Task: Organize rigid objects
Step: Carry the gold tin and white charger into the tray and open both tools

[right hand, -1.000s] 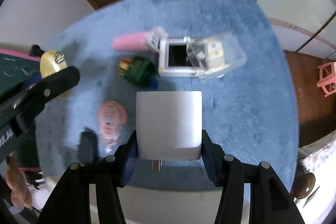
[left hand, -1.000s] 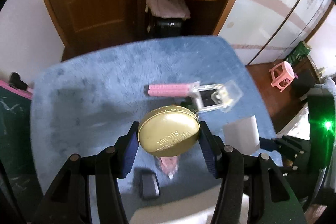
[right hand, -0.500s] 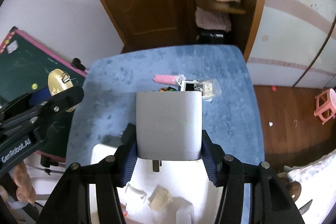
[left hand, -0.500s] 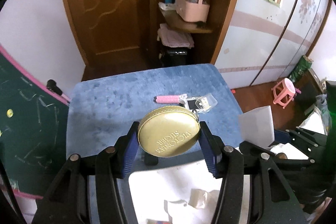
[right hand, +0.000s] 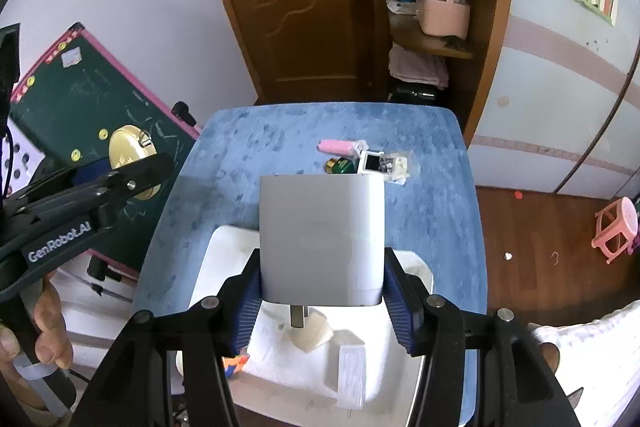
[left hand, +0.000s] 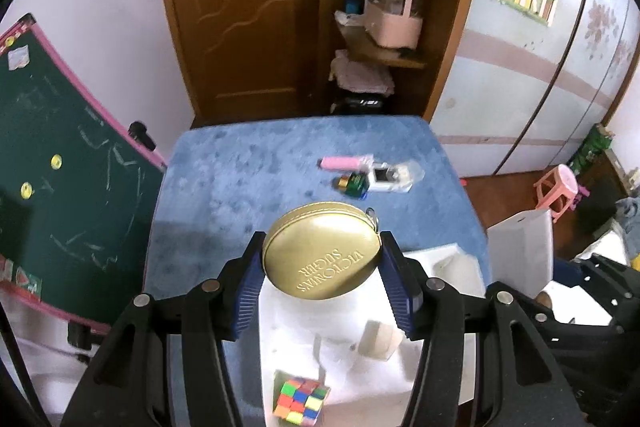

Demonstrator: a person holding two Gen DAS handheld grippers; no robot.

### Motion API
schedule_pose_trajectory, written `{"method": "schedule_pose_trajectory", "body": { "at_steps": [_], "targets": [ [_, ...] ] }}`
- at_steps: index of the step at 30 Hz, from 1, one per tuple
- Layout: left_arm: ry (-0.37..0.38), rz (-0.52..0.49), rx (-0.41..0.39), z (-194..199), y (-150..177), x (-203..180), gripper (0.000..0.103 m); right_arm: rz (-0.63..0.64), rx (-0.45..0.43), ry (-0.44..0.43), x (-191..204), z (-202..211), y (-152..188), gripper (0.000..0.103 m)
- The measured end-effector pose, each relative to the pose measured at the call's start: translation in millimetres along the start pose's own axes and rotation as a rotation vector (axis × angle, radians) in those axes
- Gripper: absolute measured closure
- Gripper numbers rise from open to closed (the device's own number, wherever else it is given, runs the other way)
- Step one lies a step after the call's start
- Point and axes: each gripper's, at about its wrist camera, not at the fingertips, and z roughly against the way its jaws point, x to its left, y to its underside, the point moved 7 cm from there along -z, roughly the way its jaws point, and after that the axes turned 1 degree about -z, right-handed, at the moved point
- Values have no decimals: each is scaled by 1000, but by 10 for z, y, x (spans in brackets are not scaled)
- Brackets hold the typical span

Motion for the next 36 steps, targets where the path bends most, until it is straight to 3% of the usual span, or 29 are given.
{"method": "schedule_pose_trajectory", "body": {
  "at_steps": [5,17,22,32,36],
  "targets": [
    [-11,17,65,-227,379,84,45,29,25,14,93,-127,307,47],
    [-31,44,235,-1003,1258,179,45,28,239,12,148,-1016,1314,48],
    [-36,36,298,-1236,1442,188,45,17,326,6,126,-1275,1542,48],
    [-67,-10,360,-1503,1586,146,44,154,461,3,359,-1479,1882,48],
    [-67,-30,355,-1497,1588,122,32,180,464,2,393,-1479,1923,47]
  ]
}}
